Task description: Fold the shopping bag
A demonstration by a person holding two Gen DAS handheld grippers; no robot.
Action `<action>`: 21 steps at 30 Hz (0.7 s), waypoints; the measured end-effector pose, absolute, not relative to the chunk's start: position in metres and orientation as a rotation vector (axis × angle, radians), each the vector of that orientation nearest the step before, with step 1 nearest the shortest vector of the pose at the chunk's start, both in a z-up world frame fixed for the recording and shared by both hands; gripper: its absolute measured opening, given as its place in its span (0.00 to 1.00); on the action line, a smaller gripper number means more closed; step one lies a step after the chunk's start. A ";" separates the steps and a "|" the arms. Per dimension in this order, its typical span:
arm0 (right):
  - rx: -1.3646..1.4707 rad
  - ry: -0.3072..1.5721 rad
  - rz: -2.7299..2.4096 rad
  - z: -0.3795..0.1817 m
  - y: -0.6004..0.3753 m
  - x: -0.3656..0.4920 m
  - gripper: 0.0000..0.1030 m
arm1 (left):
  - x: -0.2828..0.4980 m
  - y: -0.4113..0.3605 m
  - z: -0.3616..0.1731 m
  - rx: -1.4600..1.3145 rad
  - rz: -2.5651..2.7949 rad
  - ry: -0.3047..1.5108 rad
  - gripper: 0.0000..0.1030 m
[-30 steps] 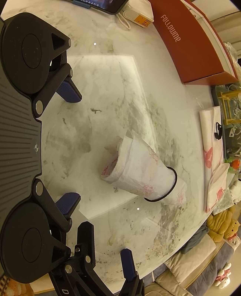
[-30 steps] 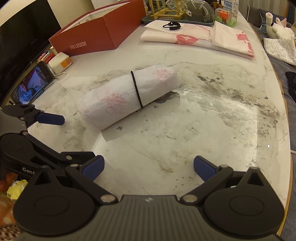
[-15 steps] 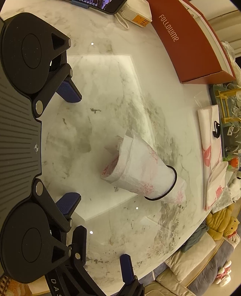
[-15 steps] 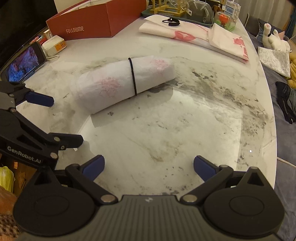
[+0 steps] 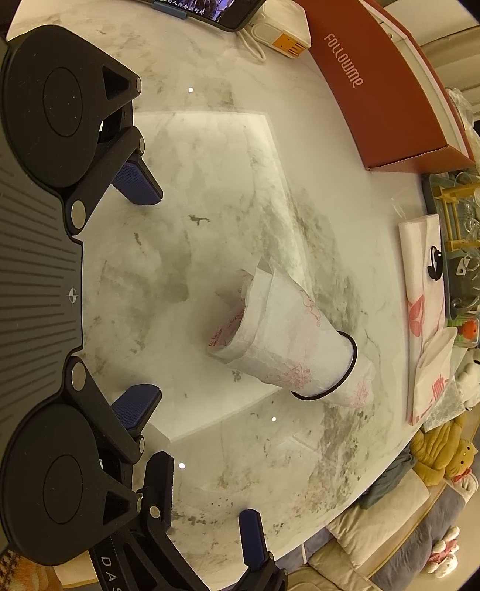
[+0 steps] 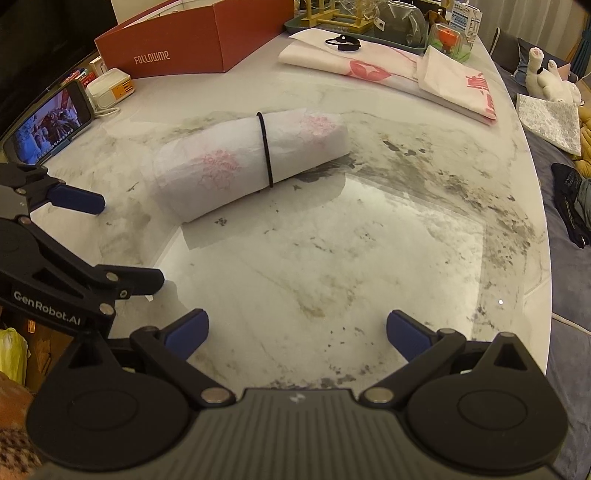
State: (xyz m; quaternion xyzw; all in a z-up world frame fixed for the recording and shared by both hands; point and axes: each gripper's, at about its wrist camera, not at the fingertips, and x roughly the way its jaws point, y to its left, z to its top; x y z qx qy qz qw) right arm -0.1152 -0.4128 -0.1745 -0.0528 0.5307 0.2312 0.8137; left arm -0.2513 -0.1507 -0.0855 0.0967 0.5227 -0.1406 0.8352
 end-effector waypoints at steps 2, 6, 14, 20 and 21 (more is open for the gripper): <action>-0.113 1.133 0.496 -0.175 -0.413 -0.115 1.00 | -0.250 -0.152 -0.086 0.207 -0.300 1.109 1.00; -0.114 1.132 0.499 -0.175 -0.412 -0.114 1.00 | -0.249 -0.151 -0.085 0.211 -0.308 1.108 1.00; -0.114 1.134 0.496 -0.174 -0.410 -0.114 1.00 | -0.247 -0.149 -0.085 0.214 -0.314 1.102 1.00; -0.117 1.133 0.499 -0.174 -0.409 -0.113 1.00 | -0.246 -0.148 -0.085 0.212 -0.313 1.101 1.00; -0.117 1.133 0.500 -0.174 -0.409 -0.112 1.00 | -0.246 -0.148 -0.085 0.212 -0.312 1.101 1.00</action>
